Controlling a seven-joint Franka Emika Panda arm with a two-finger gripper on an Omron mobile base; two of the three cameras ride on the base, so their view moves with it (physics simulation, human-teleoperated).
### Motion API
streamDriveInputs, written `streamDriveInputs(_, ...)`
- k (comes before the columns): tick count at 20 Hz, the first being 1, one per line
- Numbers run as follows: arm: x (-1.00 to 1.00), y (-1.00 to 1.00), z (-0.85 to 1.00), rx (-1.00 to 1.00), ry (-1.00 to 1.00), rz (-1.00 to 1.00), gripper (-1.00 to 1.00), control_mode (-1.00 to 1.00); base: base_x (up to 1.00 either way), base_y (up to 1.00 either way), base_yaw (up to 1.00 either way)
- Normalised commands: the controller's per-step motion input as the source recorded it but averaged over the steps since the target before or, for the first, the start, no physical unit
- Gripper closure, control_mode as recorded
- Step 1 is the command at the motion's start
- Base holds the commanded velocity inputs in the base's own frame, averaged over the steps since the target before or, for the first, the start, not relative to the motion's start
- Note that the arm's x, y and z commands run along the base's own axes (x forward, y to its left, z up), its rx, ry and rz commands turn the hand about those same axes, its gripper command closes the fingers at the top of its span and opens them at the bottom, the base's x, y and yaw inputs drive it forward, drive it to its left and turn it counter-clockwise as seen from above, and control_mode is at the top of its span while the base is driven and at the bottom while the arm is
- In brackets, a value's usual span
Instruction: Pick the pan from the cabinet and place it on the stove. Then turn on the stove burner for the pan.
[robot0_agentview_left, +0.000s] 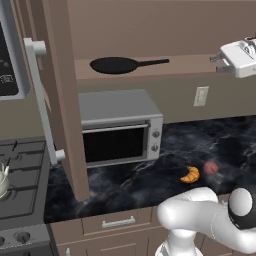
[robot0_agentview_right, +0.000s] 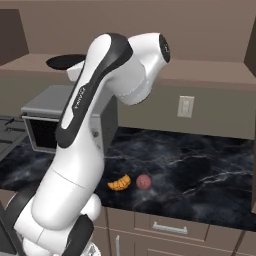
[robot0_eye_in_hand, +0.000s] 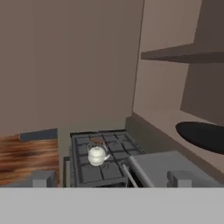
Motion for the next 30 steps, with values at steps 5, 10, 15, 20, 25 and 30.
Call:
streamDriveInputs(5,0.46,-0.02,-0.01,-0.07,-0.04,0.05,-1.0,-1.0,0.0,0.0,0.0)
streamDriveInputs(10,0.43,-0.24,-0.11,0.0,0.01,0.0,-1.0,-1.0,0.0,0.0,0.0)
streamDriveInputs(15,0.33,-0.1,-0.08,0.0,0.0,0.0,-1.0,-1.0,0.0,0.0,0.0)
streamDriveInputs(20,0.29,0.0,-0.07,0.0,0.0,0.0,-1.0,-1.0,0.0,0.0,0.0)
streamDriveInputs(25,0.37,0.0,-0.1,0.0,0.0,0.0,-1.0,-1.0,0.0,0.0,0.0)
streamDriveInputs(30,0.39,0.0,-0.11,0.0,0.0,0.0,-1.0,-1.0,0.0,0.0,0.0)
